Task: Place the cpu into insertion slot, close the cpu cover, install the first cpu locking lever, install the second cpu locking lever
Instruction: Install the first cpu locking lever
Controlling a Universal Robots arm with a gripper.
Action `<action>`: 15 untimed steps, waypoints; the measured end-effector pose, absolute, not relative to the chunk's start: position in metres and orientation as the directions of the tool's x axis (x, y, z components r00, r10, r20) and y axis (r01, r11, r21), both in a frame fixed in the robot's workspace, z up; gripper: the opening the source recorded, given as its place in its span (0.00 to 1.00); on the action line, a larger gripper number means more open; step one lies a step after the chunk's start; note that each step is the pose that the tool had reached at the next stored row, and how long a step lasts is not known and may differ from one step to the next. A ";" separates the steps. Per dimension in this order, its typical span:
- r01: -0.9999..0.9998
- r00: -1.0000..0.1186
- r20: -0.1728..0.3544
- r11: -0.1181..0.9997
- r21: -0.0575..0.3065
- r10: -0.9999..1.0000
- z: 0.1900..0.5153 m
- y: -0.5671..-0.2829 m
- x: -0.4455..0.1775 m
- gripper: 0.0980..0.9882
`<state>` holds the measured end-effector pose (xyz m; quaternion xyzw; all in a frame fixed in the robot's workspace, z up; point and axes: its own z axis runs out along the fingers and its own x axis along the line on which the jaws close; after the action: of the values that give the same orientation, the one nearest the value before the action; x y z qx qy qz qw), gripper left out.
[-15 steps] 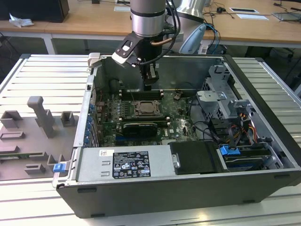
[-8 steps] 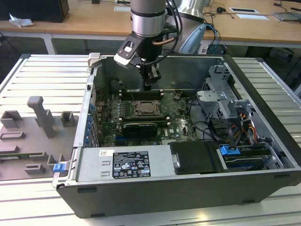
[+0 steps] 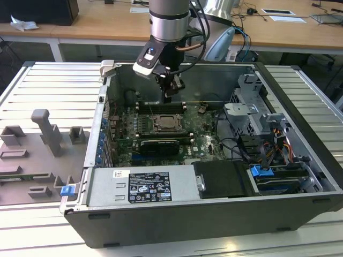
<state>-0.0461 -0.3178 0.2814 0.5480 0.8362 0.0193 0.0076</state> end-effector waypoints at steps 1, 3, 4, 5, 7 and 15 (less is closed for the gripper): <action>0.911 -0.411 0.008 0.411 0.040 0.911 0.281 -0.318 -0.046 0.01; 0.899 -0.437 0.008 0.437 0.039 0.899 0.281 -0.318 -0.046 0.01; 0.890 -0.455 0.008 0.454 0.038 0.891 0.281 -0.318 -0.046 0.01; 0.885 -0.464 0.008 0.463 0.037 0.886 0.281 -0.318 -0.046 0.01; 0.874 -0.485 0.009 0.484 0.037 0.875 0.281 -0.318 -0.046 0.01; 0.805 -0.593 0.009 0.593 0.035 0.805 0.281 -0.318 -0.046 0.01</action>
<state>-0.0461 -0.3178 0.2814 0.4509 0.8924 0.0177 0.0039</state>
